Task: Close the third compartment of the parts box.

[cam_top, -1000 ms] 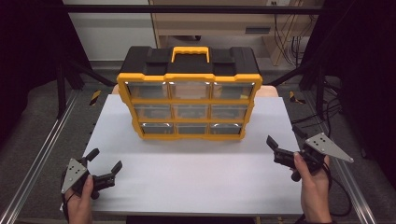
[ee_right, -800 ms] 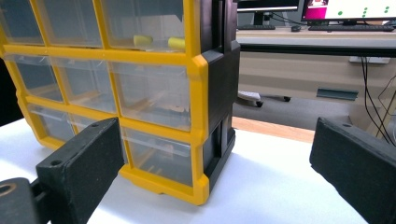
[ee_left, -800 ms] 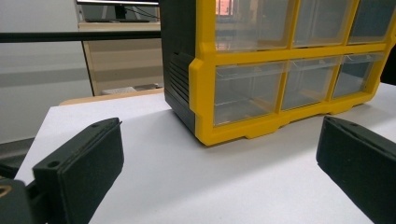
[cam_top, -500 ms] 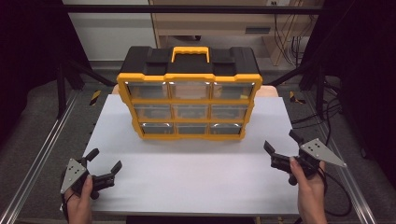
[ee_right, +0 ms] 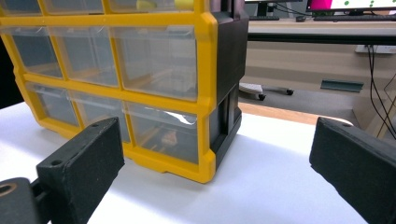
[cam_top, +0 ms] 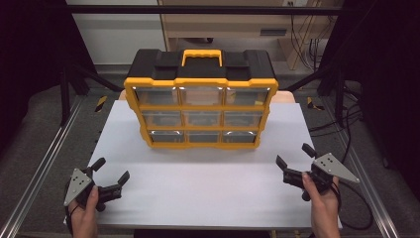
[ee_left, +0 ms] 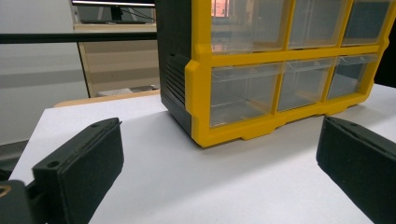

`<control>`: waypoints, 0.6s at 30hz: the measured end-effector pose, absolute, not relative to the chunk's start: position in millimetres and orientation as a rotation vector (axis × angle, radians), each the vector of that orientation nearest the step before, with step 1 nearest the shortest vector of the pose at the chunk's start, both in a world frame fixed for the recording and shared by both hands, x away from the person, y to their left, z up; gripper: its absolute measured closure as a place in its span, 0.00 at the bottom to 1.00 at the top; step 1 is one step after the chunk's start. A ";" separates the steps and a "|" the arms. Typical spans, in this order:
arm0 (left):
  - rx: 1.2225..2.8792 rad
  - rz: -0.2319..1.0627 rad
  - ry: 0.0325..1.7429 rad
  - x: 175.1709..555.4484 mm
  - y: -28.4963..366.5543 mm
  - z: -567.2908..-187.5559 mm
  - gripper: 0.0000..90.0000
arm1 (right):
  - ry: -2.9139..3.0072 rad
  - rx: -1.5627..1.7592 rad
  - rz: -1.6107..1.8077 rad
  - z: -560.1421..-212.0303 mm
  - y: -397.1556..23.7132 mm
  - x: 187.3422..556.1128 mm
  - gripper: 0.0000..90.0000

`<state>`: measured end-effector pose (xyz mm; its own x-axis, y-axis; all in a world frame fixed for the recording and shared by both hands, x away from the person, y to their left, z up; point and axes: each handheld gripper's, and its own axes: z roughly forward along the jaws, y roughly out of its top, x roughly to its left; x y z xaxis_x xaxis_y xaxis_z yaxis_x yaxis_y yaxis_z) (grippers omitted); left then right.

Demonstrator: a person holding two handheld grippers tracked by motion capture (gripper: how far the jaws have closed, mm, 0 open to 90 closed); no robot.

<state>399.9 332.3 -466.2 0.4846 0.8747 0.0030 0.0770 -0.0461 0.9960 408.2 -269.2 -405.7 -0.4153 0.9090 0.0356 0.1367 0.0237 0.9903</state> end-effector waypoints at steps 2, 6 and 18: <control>1.491 0.801 0.869 399.8 332.1 -466.2 0.00 | 1.634 1.079 1.458 -407.7 -268.0 408.3 0.04; 1.491 0.802 0.855 399.3 331.2 -465.9 0.00 | 1.644 1.070 1.466 -411.0 -265.5 408.6 0.04; 1.488 0.793 0.850 399.7 331.1 -466.2 0.00 | 1.671 1.066 1.472 -423.1 -258.0 408.9 0.04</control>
<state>399.7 331.1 -466.2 0.5023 0.8647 0.0067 0.0667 -0.0465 0.9967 408.9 -258.0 -423.1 -0.4498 0.8924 0.0367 0.1491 0.0345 0.9882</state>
